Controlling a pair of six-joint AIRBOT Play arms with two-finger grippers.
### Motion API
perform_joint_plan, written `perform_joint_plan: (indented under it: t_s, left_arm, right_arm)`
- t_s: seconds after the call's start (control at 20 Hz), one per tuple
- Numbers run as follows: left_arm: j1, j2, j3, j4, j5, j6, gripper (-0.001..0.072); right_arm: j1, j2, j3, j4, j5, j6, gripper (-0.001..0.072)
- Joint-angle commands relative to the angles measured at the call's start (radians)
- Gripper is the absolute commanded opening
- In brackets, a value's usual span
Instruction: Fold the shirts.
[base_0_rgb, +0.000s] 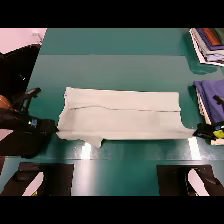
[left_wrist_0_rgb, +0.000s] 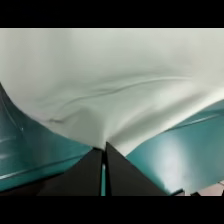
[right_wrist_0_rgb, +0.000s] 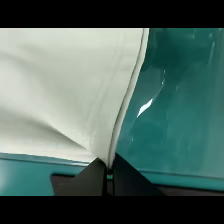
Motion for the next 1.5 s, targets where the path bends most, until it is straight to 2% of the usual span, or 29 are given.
perform_joint_plan:
  t_s: [0.0,0.2,0.35,0.5,0.8,0.85,0.9,0.95,1.05,1.15,1.2,1.3,1.35,1.4,1.45]
  left_arm:
    - [0.0,-0.106,0.088,-0.012,0.107,0.035,0.0022]
    - [0.0,-0.342,0.162,-0.072,0.269,0.134,0.0023]
    - [0.0,-0.52,0.252,-0.072,0.369,0.156,0.0023]
    - [0.0,-0.666,0.37,-0.074,0.411,0.182,0.0024]
    - [0.0,-0.759,0.425,-0.09,0.506,0.184,0.0025]
    - [0.0,-0.759,0.427,-0.108,0.507,0.183,0.0029]
    - [0.0,-0.759,0.428,-0.128,0.506,0.179,0.03]
    - [0.0,-0.759,0.43,-0.148,0.505,0.169,0.0558]
    - [0.0,-0.758,0.451,-0.163,0.468,0.166,0.0474]
    - [0.0,-0.758,0.48,-0.164,0.418,0.166,0.0472]
    - [0.0,-0.757,0.483,-0.175,0.397,0.166,0.0472]
    - [-0.002,-0.757,0.483,-0.208,0.38,0.166,0.0469]
    - [-0.006,-0.757,0.483,-0.225,0.38,0.167,0.0315]
    - [-0.016,-0.757,0.483,-0.233,0.378,0.177,0.0045]
    - [-0.029,-0.757,0.483,-0.236,0.38,0.184,0.0032]
  right_arm:
    - [0.047,-0.095,0.123,0.019,-0.073,0.008,0.0021]
    - [0.146,-0.34,0.273,0.02,-0.183,0.009,0.0021]
    - [0.183,-0.496,0.379,0.021,-0.24,0.026,0.0021]
    - [0.187,-0.615,0.476,0.022,-0.256,0.032,0.0021]
    - [0.186,-0.761,0.587,0.112,-0.286,0.032,0.003]
    - [0.182,-0.775,0.595,0.136,-0.307,0.031,0.0187]
    - [0.175,-0.786,0.603,0.167,-0.309,0.031,0.0329]
    - [0.161,-0.791,0.603,0.203,-0.309,0.029,0.0333]
    - [0.117,-0.792,0.586,0.254,-0.289,0.002,0.0338]
    - [0.053,-0.777,0.533,0.288,-0.24,-0.028,0.039]
    - [0.023,-0.767,0.494,0.292,-0.229,-0.042,0.0391]
    - [-0.042,-0.751,0.4,0.319,-0.229,-0.066,0.0544]
    - [-0.072,-0.752,0.356,0.354,-0.229,-0.087,0.055]
    - [-0.098,-0.76,0.322,0.386,-0.232,-0.108,0.055]
    - [-0.114,-0.772,0.291,0.421,-0.24,-0.125,0.055]
